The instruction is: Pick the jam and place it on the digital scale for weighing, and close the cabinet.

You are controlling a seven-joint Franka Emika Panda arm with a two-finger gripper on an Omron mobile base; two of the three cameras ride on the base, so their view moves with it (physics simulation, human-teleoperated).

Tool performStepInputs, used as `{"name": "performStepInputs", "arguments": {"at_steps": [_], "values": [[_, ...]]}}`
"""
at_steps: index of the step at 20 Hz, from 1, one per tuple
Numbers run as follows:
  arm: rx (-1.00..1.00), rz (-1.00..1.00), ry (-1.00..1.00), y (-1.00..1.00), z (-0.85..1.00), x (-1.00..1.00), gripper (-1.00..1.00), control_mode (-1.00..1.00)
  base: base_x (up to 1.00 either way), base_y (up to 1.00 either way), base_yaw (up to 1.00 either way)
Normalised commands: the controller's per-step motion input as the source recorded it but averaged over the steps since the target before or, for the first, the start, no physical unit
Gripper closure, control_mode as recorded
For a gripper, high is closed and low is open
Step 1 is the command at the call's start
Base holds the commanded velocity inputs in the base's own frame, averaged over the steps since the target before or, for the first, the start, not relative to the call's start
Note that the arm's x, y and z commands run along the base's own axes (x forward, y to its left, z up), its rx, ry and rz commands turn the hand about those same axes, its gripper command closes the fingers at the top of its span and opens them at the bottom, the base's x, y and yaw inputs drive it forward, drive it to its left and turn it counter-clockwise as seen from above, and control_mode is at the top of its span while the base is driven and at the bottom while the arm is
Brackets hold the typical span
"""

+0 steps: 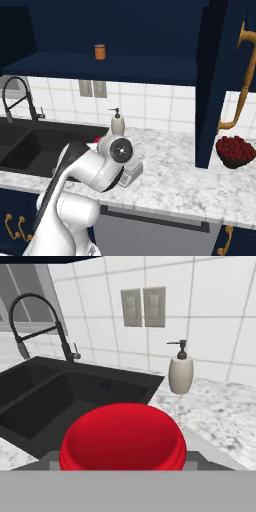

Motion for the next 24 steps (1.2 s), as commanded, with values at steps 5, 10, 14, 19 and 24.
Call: {"name": "performStepInputs", "arguments": {"at_steps": [5, 10, 14, 19, 24], "values": [[0.00, 0.13, 0.00, -0.20, -0.51, 0.12, 1.00, -1.00, 0.00, 0.00, 0.00], [0.00, 0.11, 0.04, -0.18, -0.39, 0.27, 1.00, -1.00, 0.00, 0.00, 0.00], [0.00, 0.10, 0.00, -0.15, -0.30, 0.20, 1.00, -1.00, 0.00, 0.00, 0.00], [0.00, 0.07, -0.05, -0.07, -0.27, 0.11, 1.00, -1.00, 0.00, 0.00, 0.00], [0.00, 0.05, -0.11, -0.02, -0.25, 0.24, 1.00, -1.00, 0.00, 0.00, 0.00]]}}
